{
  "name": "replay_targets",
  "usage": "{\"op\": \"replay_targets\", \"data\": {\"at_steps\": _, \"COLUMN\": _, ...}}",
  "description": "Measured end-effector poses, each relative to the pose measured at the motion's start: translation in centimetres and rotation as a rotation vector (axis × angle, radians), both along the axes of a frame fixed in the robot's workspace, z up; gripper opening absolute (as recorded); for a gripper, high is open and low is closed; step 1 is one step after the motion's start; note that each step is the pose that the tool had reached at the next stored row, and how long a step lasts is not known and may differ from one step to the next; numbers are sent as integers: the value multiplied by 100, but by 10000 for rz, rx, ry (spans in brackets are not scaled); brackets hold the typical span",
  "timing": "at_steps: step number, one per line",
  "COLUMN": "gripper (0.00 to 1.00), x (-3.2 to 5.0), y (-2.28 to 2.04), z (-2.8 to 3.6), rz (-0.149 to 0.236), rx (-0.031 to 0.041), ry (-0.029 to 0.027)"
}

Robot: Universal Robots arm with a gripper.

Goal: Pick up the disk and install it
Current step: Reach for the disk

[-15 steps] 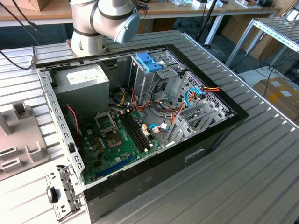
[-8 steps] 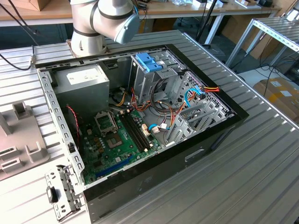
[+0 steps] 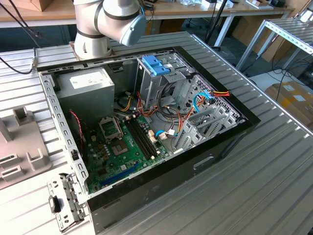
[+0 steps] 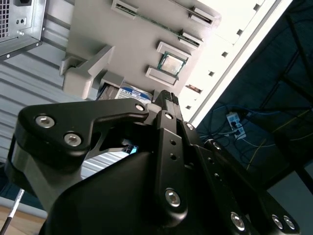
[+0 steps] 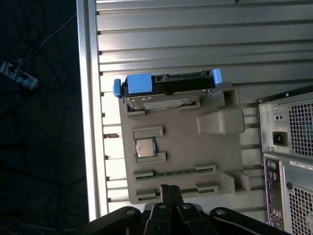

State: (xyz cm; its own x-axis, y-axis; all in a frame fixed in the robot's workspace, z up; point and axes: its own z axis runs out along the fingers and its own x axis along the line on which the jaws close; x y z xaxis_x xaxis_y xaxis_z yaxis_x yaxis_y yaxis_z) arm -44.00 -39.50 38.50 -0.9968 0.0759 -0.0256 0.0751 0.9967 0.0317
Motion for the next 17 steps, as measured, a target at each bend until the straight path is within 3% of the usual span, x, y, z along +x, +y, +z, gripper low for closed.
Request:
{"op": "replay_targets", "data": {"at_steps": 12, "gripper": 11, "x": 102, "y": 13, "z": -22, "rz": 0, "rx": -6, "ry": 1}}
{"op": "replay_targets", "data": {"at_steps": 17, "gripper": 11, "x": 139, "y": 55, "z": -27, "rz": 0, "rx": -39, "ry": 1}}
